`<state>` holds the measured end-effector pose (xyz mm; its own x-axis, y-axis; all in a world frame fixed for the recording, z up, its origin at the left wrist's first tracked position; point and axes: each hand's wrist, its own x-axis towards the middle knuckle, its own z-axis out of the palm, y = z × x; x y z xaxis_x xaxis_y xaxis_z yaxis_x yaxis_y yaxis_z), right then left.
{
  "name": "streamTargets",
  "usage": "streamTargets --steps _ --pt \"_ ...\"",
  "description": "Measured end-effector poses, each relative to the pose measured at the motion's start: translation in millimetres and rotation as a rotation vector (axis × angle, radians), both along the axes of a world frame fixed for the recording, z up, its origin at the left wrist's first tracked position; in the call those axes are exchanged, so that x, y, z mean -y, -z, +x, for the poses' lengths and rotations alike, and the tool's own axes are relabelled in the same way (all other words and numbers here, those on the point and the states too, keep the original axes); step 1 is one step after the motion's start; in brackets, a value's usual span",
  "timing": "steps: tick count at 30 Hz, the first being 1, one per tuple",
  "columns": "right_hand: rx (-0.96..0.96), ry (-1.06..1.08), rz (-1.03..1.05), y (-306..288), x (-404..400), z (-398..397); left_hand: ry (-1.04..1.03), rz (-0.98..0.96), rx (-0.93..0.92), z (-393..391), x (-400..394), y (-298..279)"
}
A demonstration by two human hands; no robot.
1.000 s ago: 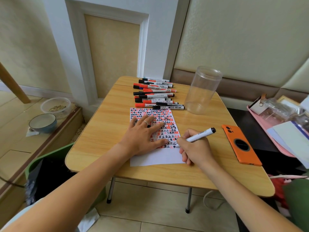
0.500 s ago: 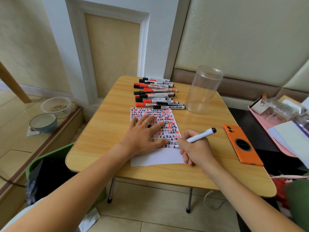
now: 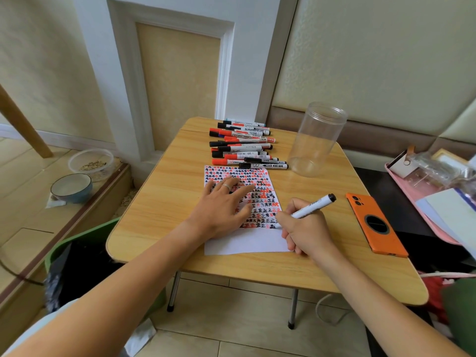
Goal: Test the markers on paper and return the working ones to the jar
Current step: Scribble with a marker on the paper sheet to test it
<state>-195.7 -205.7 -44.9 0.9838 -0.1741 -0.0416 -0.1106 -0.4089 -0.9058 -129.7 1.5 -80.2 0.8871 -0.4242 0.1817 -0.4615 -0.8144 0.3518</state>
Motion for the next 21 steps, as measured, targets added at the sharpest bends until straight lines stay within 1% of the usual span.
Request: streamTargets --steps 4,9,12,15,18,21 --pt "-0.003 0.000 0.000 -0.3 0.2 -0.5 -0.015 -0.072 0.023 -4.7 -1.6 -6.3" --pt "-0.022 -0.009 0.003 -1.3 0.9 1.2 -0.149 -0.119 0.114 -7.8 -3.9 -4.9" --pt "-0.037 -0.028 0.024 -1.7 3.1 2.7 -0.167 -0.158 0.124 -9.2 -7.6 -5.6" --pt "-0.022 -0.049 0.119 -5.0 6.0 5.3 -0.119 -0.198 0.117 -13.3 -11.7 -7.8" --pt "0.042 -0.078 0.203 -12.0 3.7 8.6 -0.081 -0.194 0.110 -14.1 -18.1 -9.0" --pt "0.087 -0.180 0.306 -16.0 -7.1 9.5 -0.054 -0.167 0.126 -13.7 -23.3 -11.1"
